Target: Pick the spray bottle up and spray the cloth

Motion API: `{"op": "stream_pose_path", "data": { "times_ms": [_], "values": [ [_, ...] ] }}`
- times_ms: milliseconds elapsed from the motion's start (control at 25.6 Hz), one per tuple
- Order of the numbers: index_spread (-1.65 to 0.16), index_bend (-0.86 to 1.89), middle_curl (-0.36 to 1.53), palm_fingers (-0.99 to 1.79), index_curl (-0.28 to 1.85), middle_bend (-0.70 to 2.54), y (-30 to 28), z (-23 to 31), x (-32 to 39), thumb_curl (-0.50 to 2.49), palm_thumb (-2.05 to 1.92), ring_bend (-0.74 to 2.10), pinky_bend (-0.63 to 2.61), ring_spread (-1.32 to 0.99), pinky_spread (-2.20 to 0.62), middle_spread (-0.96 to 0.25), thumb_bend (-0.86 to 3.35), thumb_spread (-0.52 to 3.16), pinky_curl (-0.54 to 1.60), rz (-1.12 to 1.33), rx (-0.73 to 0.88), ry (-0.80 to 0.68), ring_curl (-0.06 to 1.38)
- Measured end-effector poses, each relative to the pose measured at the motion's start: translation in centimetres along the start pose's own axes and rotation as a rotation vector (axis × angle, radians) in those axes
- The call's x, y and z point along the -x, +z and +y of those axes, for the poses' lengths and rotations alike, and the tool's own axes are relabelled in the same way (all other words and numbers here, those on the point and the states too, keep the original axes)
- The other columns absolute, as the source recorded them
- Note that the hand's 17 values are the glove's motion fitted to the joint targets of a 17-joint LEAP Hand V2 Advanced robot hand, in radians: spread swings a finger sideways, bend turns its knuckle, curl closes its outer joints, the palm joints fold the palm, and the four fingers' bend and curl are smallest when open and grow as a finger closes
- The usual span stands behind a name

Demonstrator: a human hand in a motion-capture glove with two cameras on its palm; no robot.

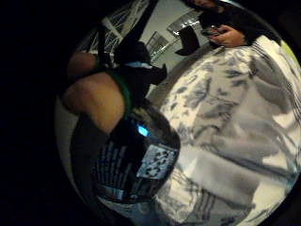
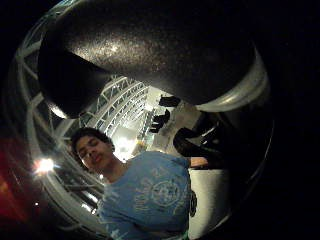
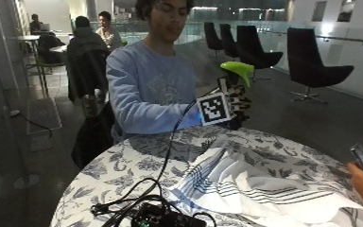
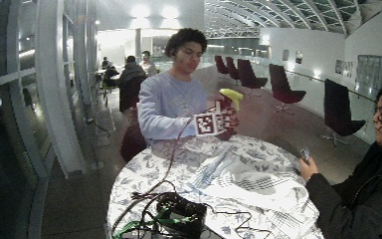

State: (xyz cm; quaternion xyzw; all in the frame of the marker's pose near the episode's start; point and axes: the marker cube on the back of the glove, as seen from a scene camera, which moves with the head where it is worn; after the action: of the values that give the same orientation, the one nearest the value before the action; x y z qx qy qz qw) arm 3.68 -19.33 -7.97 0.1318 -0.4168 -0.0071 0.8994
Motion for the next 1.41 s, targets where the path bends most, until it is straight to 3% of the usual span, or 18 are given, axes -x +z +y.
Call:
{"op": "stream_pose_path", "data": {
  "times_ms": [156, 469, 664, 937, 1054, 1210, 1406],
  "values": [
    [-0.23, 0.15, 0.50, 0.91, 0.33, 0.40, 4.8, -0.5, -3.7, 0.70, 0.93, 0.56, 0.14, 0.00, 0.33, -0.08, -0.02, 0.80, 0.26, 0.101, 0.163, -0.075, 0.41],
    [-0.25, 0.16, 0.50, 0.89, 0.35, 0.40, 9.7, -3.7, -7.6, 0.71, 0.94, 0.55, 0.11, -0.02, 0.30, -0.08, -0.02, 0.80, 0.23, 0.062, 0.028, -0.041, 0.40],
    [-0.26, 0.17, 0.50, 0.89, 0.37, 0.41, 10.0, -3.5, -7.5, 0.70, 0.95, 0.55, 0.10, -0.02, 0.29, -0.09, -0.02, 0.80, 0.21, 0.010, 0.063, 0.006, 0.40],
    [-0.28, 0.20, 0.48, 0.71, 0.42, 0.40, 9.3, -2.4, -7.9, 0.70, 0.95, 0.40, 0.13, -0.01, 0.28, -0.06, -0.02, 0.85, 0.20, 0.078, 0.080, 0.065, 0.37],
    [-0.29, 0.14, 0.46, 0.51, 0.40, 0.33, 8.0, 0.0, -6.4, 0.66, 0.89, 0.32, 0.20, 0.02, 0.27, -0.03, -0.04, 0.94, 0.23, 0.086, 0.118, 0.082, 0.35],
    [-0.31, 0.12, 0.44, 0.47, 0.37, 0.33, 4.4, 4.0, -3.2, 0.64, 0.88, 0.30, 0.17, 0.04, 0.26, -0.01, -0.02, 0.99, 0.23, 0.100, 0.120, 0.100, 0.33],
    [-0.34, 0.14, 0.43, 0.44, 0.35, 0.32, -1.2, 10.2, -2.1, 0.60, 0.83, 0.29, 0.16, 0.06, 0.25, 0.00, -0.04, 1.04, 0.22, 0.415, 0.026, 0.129, 0.31]
  ]
}}
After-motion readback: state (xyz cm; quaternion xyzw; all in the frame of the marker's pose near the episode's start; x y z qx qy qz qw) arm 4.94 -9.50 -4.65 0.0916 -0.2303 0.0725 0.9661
